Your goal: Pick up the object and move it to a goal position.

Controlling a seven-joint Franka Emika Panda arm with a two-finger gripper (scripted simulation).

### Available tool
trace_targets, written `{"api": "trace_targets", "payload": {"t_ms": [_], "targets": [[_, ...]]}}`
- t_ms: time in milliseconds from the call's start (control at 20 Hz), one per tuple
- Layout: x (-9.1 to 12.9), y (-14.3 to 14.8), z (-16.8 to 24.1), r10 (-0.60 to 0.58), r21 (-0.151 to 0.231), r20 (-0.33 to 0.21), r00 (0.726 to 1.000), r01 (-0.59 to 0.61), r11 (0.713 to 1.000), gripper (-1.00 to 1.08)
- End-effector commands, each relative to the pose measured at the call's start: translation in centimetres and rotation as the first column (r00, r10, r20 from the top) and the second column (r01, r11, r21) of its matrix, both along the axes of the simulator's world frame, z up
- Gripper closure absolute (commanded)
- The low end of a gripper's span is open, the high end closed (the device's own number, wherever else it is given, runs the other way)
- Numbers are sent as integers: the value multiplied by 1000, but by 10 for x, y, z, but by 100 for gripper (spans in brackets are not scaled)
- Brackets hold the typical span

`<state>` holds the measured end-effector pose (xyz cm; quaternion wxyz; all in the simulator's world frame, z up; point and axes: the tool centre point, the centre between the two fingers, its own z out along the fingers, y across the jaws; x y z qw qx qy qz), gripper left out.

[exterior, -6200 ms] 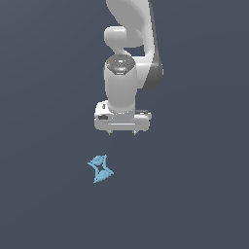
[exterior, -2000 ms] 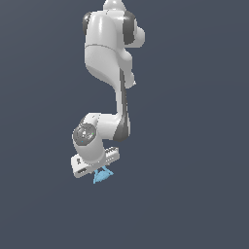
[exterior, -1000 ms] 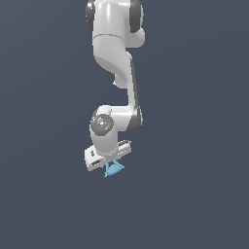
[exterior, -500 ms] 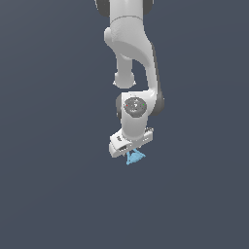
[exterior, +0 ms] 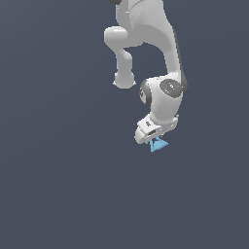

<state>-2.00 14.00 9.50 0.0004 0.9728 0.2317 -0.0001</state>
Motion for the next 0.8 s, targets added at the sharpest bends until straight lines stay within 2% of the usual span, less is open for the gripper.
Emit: {"api": "trace_targets", "payload": {"t_ms": [0, 350, 750], "targets": [[-10, 24, 8, -1, 0, 0, 1000, 1, 1000, 108], [-28, 72, 22, -1, 0, 0, 1000, 1, 1000, 108], [-31, 85, 27, -2, 1, 0, 1000, 2, 1000, 108]]}}
